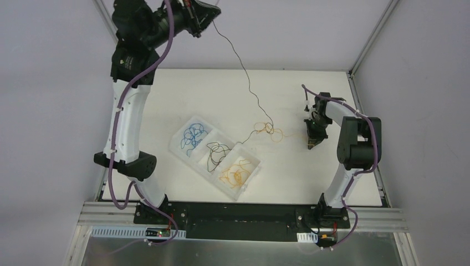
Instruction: Untangle the cables
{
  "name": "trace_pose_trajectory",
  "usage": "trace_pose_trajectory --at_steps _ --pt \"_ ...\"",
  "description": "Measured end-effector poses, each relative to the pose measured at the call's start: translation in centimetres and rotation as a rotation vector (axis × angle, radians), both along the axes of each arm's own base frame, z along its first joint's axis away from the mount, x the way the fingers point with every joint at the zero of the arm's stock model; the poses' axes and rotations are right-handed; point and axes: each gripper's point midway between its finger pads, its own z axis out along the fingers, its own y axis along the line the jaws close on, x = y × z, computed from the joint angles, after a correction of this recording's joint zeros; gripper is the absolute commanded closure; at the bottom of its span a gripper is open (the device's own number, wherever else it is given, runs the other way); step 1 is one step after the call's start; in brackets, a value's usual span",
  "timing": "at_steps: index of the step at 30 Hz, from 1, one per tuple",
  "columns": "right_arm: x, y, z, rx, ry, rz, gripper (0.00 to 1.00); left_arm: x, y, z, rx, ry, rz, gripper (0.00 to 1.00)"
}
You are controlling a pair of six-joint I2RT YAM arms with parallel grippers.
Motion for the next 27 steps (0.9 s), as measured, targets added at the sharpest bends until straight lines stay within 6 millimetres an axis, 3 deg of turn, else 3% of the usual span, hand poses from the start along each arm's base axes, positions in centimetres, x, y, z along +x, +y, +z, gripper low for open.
trace_pose_trajectory --at_steps 3,10,16,27 --pt "-0.1 -0.8 -0.1 -0.008 0.004 -0.009 1.0 0.0 3.6 4.2 -0.023 -0.157 0.187 1.0" --pt "-0.4 -2.1 -0.1 -0.029 0.007 -0.014 1.0 -0.7 11.0 10.3 -0.029 -0.405 0.58 1.0" --pt "-0.6 -2.8 -0.1 -0.046 0.011 -0.014 1.0 0.5 14.8 10.2 0.006 -0.419 0.752 1.0" --pt "-0.8 -3.9 0.0 -0.057 0.015 -0.022 1.0 0.5 16.4 10.6 0.036 -0.442 0.816 1.0"
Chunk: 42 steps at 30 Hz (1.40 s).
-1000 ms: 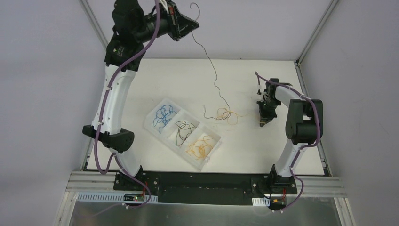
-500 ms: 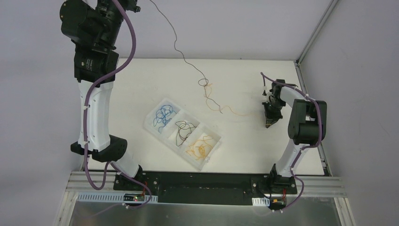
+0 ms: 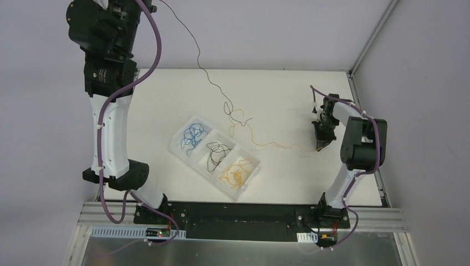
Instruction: Untangle the cables
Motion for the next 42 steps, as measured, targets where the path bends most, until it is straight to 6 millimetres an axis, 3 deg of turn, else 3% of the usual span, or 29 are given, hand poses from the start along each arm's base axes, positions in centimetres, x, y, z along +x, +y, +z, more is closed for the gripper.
trace_pose_trajectory --at_steps 8,10,12,15,18,23,27,30,33,36,39,42 --pt "-0.1 -0.6 0.0 -0.016 0.003 -0.007 1.0 -1.4 -0.2 0.8 0.001 -0.021 -0.031 1.0" --pt "-0.1 -0.7 0.1 -0.013 0.002 -0.013 1.0 -1.9 -1.2 0.0 -0.001 0.002 -0.099 1.0" --pt "-0.1 -0.7 0.1 -0.009 0.003 -0.018 1.0 -2.6 -2.9 -2.0 -0.003 0.064 -0.21 1.0" --pt "-0.2 -0.8 0.2 -0.005 0.003 -0.024 1.0 -2.9 -6.0 -5.9 -0.023 0.184 -0.394 1.0" --pt "-0.2 -1.1 0.3 -0.001 -0.001 -0.037 1.0 -1.6 -8.6 -10.3 -0.04 0.325 -0.529 1.0" --pt "-0.4 -3.1 0.5 -0.001 -0.01 -0.102 1.0 3.5 -11.8 -21.0 -0.063 0.62 -0.622 1.0" --pt "-0.8 -4.9 0.6 0.003 -0.014 -0.16 1.0 7.5 -12.6 -29.4 -0.062 0.825 -0.594 1.0" --pt "-1.0 -5.4 0.7 0.012 -0.012 -0.185 1.0 10.0 -12.8 -34.0 -0.039 0.921 -0.557 1.0" --pt "-1.2 -4.9 1.0 0.043 -0.012 -0.187 0.99 12.5 -12.8 -38.2 -0.011 1.003 -0.517 0.57" --pt "-1.5 -3.7 1.7 0.105 -0.008 -0.179 0.71 13.5 -13.0 -42.8 0.024 1.105 -0.516 0.46" --pt "-1.7 -2.2 2.8 0.196 0.002 -0.172 0.43 12.9 -13.4 -46.5 0.019 1.213 -0.54 0.4" --pt "-1.0 -0.6 4.5 0.291 -0.018 -0.169 0.27 11.4 -13.9 -49.0 -0.006 1.301 -0.575 0.37"
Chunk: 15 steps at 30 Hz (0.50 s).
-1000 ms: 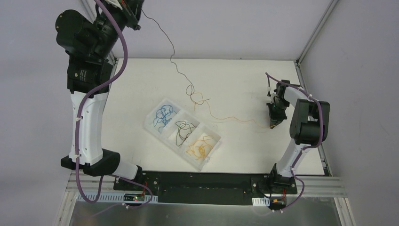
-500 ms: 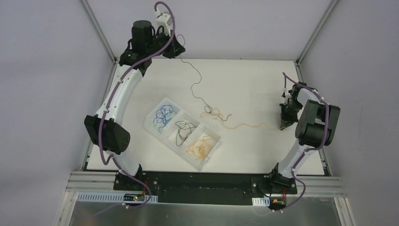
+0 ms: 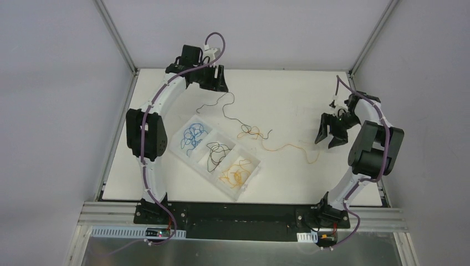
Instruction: Untangle the cables
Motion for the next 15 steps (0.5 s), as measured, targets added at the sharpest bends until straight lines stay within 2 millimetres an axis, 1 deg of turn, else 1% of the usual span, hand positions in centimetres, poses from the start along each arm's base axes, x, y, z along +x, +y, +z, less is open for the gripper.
trace_pose_trajectory --at_steps 4,6,8,11,13,15 --pt "1.5 2.3 2.9 0.106 -0.068 0.011 0.26 -2.8 -1.4 -3.6 -0.015 0.127 -0.04 0.35" --pt "2.0 4.0 4.1 0.153 -0.098 0.036 0.26 -4.9 -2.5 -5.6 -0.022 0.211 -0.062 0.36" --pt "2.1 6.1 4.8 0.193 -0.111 0.069 0.26 -6.5 -3.4 -6.9 -0.025 0.268 -0.08 0.32" --pt "1.9 10.1 5.3 0.245 -0.113 0.141 0.26 -8.4 -4.5 -8.3 -0.031 0.344 -0.091 0.31" --pt "1.6 12.4 5.0 0.266 -0.109 0.183 0.26 -9.4 -5.2 -9.2 -0.032 0.391 -0.092 0.3" --pt "1.2 14.8 4.5 0.281 -0.104 0.224 0.23 -10.2 -5.9 -10.2 -0.032 0.439 -0.084 0.31"
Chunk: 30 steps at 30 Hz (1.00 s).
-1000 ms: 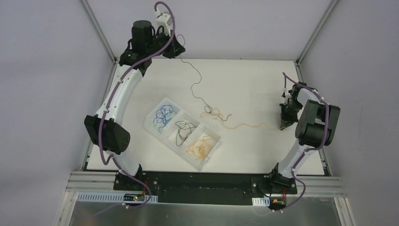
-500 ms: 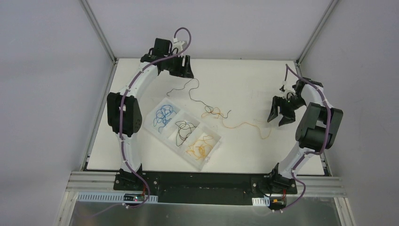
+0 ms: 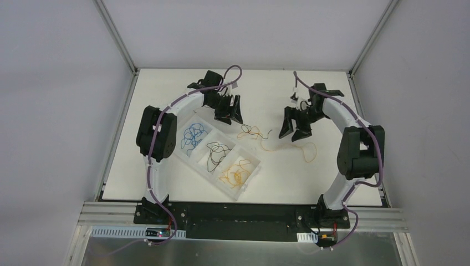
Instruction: Untangle the cables
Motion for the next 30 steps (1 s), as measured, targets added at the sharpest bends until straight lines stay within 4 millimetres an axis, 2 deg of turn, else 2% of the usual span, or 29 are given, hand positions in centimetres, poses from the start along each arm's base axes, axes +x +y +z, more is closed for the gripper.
trace_pose_trajectory --at_steps 7,10,11,15,18,21,22,26,30 --pt "-0.7 6.4 -2.1 -0.003 -0.078 0.135 0.21 -1.1 -2.1 -3.2 -0.012 0.138 0.046 0.41" --pt "-0.2 8.4 -3.0 -0.021 -0.126 0.177 0.23 -1.1 -2.6 -4.4 -0.011 0.178 0.07 0.47" --pt "0.5 9.2 -4.2 -0.043 -0.15 0.185 0.27 -1.0 -2.7 -5.4 -0.007 0.208 0.086 0.52" --pt "1.5 9.4 -5.6 -0.069 -0.149 0.175 0.43 -0.6 -3.0 -6.0 -0.011 0.231 0.107 0.74" --pt "2.0 9.7 -7.1 -0.083 -0.14 0.173 0.66 -0.2 -3.3 -6.4 -0.018 0.236 0.118 0.89" --pt "1.9 9.8 -8.1 -0.099 -0.121 0.17 0.97 0.0 -3.4 -6.3 -0.024 0.235 0.121 1.0" --pt "1.9 9.7 -8.2 -0.102 -0.12 0.171 1.0 0.2 -3.4 -6.1 -0.029 0.231 0.121 1.0" --pt "2.1 9.4 -8.5 -0.127 -0.119 0.16 1.0 0.7 -3.2 -5.9 -0.036 0.222 0.13 1.0" --pt "2.0 8.3 -8.7 -0.168 -0.13 0.15 1.0 1.7 -1.9 -5.7 -0.041 0.216 0.16 1.0"
